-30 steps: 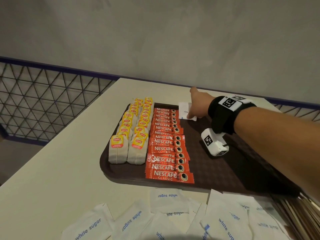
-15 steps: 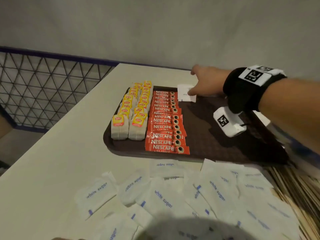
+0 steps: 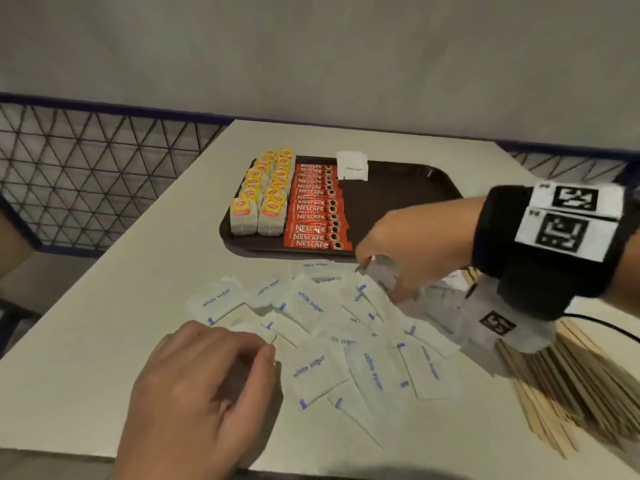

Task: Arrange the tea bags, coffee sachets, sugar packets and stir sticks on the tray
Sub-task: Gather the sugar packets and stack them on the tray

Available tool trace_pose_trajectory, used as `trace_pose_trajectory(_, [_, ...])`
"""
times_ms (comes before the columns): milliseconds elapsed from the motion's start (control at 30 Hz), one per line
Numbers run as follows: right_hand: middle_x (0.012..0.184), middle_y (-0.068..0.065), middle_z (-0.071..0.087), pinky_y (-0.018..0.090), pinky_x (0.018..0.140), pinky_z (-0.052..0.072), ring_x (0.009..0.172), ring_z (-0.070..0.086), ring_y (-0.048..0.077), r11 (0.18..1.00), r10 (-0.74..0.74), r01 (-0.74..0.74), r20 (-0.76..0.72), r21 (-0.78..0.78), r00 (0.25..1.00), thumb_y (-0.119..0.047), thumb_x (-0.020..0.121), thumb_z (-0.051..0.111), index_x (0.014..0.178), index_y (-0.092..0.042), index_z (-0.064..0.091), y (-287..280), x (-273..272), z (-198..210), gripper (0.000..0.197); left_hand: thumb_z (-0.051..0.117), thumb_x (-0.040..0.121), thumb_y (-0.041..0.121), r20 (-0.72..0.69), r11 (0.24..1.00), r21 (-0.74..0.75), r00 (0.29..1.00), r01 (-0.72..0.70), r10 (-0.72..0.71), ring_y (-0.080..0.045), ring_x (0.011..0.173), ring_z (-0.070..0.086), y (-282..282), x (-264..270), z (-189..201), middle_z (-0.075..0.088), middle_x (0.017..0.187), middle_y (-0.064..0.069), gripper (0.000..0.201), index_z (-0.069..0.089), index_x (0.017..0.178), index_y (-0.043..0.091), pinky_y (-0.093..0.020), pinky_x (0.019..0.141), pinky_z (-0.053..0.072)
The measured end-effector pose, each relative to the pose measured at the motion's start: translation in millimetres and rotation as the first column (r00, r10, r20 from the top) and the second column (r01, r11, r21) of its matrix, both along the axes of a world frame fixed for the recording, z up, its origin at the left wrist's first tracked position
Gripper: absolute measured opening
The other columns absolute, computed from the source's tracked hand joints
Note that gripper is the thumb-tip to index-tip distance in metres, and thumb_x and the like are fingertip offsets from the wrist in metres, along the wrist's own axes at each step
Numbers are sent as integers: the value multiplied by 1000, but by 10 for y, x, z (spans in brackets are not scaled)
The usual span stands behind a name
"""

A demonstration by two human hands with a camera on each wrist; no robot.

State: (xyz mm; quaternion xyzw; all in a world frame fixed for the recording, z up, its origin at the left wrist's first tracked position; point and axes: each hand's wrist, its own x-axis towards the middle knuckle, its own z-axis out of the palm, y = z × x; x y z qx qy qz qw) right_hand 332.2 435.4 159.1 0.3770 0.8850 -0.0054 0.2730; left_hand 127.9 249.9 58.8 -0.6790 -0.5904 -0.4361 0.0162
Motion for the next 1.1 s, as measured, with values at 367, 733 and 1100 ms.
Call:
trace_pose_trajectory(367, [89,-7,67,37,76,59,83,64,13,981,-185,99,-644,-167,742,-29,89,75,89,-26,64,-575,281,198,11,62,87,30,159,991,123,985,48,-68,-9,71,58,-39,88,-14,64,74,20,16,71,77,23,-21,67,44])
trace_pose_trajectory(733, [108,11,77,35,60,55,89,74,27,620,-772,-95,-585,-779,-248,-2,86,72,116,-11,64,-1408,255,-568,32,70,93,20,757,900,-152,634,409,-161,-12,58,65,20,556,178,70,62,-2,19,78,77,26,-17,58,49])
trace_pose_trajectory(1100, [73,16,71,30,44,46,50,56,21,648,-705,-49,-575,-760,-415,-10,62,83,83,-12,78,-1525,275,-941,22,83,82,13,789,907,-171,604,386,-108,-9,66,67,48,597,107,75,75,3,9,75,81,18,-21,64,52])
